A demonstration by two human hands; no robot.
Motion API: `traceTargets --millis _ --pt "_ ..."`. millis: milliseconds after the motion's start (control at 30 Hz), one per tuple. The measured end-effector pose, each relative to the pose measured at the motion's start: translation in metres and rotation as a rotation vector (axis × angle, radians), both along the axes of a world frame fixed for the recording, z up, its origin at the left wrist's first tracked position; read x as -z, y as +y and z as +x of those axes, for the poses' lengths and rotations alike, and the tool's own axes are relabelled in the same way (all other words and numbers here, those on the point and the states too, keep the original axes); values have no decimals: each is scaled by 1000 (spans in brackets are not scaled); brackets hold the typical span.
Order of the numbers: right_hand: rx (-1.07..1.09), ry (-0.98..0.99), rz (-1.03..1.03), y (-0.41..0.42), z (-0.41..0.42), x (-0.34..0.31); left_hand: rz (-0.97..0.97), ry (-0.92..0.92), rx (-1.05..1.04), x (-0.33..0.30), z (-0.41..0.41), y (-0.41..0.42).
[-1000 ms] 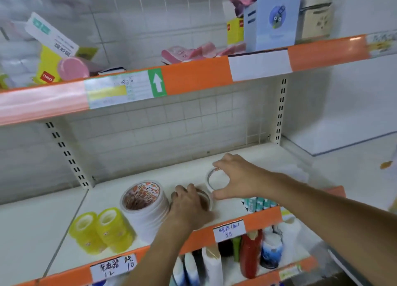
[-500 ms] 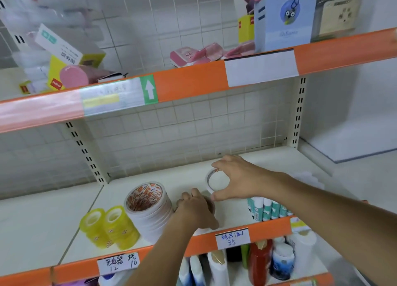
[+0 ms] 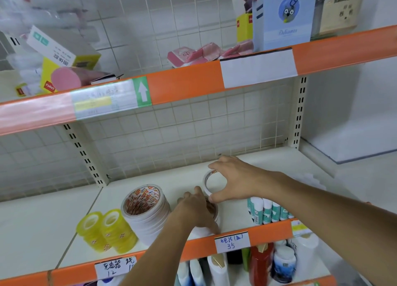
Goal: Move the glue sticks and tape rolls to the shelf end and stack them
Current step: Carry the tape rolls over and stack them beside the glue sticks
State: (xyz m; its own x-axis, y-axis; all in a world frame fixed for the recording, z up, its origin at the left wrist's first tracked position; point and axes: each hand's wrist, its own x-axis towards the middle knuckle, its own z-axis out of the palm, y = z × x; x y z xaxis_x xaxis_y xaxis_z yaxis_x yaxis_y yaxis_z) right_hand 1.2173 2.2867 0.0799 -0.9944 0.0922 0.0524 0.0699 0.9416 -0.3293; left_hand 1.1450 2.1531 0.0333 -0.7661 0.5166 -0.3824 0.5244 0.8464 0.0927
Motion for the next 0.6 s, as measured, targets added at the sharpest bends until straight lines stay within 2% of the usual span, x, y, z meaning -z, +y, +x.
traceTargets --millis 167,433,600 --pt "8 -53 45 4 -2 3 21 32 22 5 1 1" --pt "12 -126 60 6 -2 10 160 -15 -20 13 5 -5" --pt "-8 -151 74 4 -4 13 173 -44 -40 8 7 -8"
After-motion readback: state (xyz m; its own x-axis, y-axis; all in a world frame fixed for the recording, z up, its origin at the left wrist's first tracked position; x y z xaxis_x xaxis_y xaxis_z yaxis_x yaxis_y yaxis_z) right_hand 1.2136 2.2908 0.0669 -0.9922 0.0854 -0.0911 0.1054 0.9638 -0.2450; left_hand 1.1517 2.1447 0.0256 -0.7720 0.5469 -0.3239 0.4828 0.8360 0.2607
